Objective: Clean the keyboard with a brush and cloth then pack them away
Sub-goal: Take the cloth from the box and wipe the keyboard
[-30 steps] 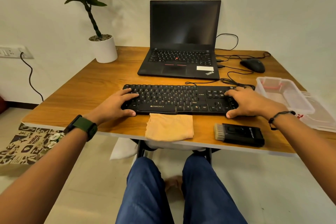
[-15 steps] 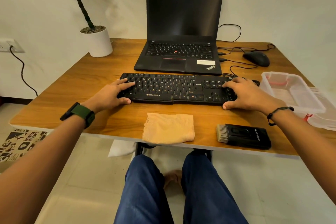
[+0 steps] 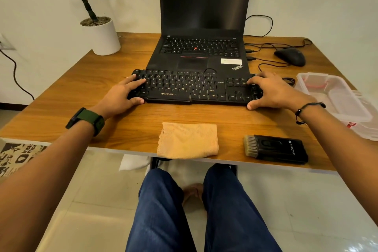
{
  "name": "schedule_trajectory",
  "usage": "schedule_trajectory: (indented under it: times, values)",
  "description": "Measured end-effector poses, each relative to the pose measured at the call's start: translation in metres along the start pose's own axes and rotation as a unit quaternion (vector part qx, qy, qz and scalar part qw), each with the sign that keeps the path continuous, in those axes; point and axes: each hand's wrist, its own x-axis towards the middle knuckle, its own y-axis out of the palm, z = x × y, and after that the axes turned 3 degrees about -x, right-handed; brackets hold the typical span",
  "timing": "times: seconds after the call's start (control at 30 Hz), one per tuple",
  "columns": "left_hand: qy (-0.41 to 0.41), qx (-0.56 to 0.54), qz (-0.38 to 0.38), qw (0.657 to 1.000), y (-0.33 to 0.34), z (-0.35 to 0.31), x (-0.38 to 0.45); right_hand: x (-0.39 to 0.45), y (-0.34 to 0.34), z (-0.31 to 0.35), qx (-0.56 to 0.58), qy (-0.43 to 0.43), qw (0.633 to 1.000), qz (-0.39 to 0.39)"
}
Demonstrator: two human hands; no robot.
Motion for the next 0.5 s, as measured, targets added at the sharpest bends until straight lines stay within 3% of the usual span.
schedule_trajectory:
  times: [0.5]
  values:
    - [-0.005, -0.051, -0.064, 0.997, 0.020, 0.007, -0.004, 0.000, 0.002, -0.003, 0.005, 0.000, 1.000, -0.009]
